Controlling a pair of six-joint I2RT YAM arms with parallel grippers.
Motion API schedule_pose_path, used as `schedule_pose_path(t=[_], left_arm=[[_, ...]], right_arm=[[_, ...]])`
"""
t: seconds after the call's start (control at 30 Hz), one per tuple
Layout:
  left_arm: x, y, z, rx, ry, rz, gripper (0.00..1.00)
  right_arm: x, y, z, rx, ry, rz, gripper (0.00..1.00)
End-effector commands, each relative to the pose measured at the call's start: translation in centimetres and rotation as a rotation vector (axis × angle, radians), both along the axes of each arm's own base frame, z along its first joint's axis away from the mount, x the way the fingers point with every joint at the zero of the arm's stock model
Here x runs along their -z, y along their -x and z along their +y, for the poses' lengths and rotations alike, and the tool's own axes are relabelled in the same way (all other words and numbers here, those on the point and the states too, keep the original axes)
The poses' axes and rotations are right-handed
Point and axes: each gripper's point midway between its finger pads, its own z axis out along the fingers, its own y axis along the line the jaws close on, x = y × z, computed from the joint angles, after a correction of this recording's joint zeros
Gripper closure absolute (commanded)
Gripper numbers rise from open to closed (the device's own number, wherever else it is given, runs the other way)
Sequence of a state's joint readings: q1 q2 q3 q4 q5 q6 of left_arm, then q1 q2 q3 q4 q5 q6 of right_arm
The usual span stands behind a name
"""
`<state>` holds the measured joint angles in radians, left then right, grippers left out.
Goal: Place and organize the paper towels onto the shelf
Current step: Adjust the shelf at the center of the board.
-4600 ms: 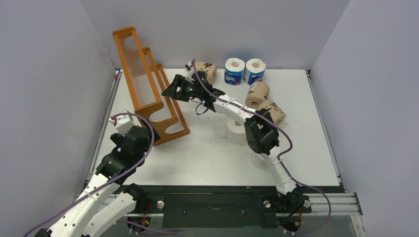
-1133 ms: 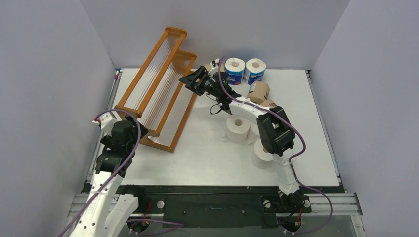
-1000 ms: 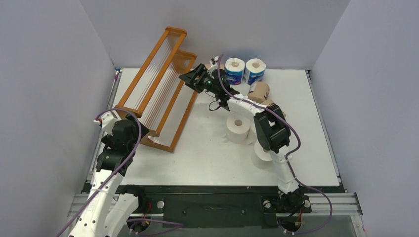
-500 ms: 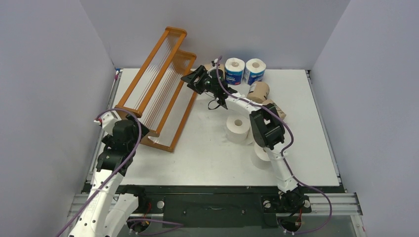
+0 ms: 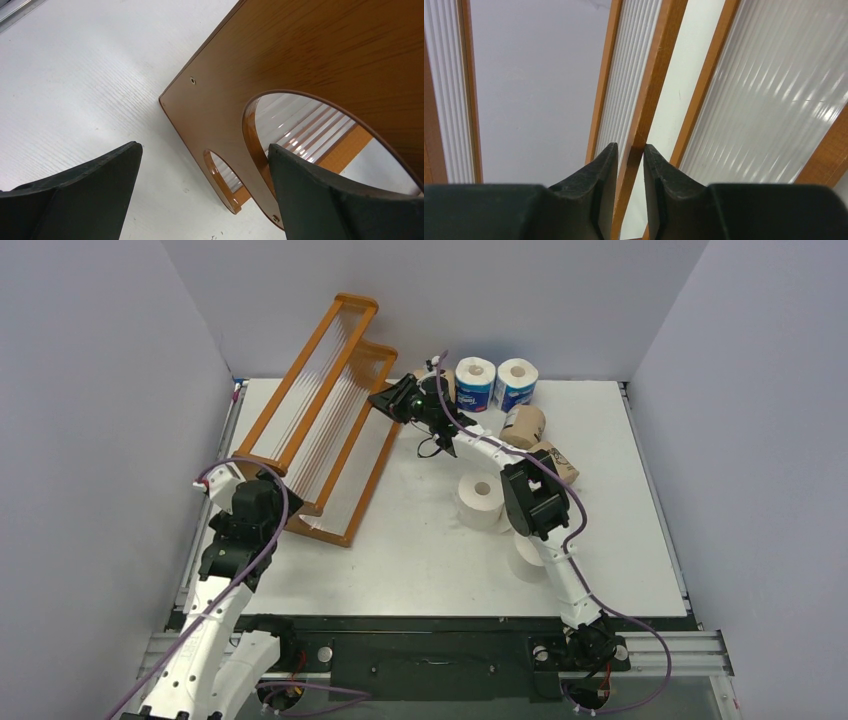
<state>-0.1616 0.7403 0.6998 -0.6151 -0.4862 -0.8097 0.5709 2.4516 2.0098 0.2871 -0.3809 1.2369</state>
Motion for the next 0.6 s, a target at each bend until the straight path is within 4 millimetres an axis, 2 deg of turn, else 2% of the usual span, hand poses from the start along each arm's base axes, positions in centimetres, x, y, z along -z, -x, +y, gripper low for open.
schedule_pose_path(t=[0.0,0.3,0.57], left_arm=[[-0.7,-1.6,0.1,-0.02,0.006,-0.047,0.03],[-1.0,-2.3,0.8,-0.057,-0.003,-0.04,0.03],[-1.3,-2.2,2.6,-0.124,-0.016,-0.03,0.04]], right_arm=[[-3.8,1.3,1.4,-0.043,-0.053,-0.083,0.81],[-3.5,3.6,1.9,-0.076,-0.084,-0.075,1.0],[-3.2,6.7,2.4,-0.106,-0.111,-0.062,1.0]])
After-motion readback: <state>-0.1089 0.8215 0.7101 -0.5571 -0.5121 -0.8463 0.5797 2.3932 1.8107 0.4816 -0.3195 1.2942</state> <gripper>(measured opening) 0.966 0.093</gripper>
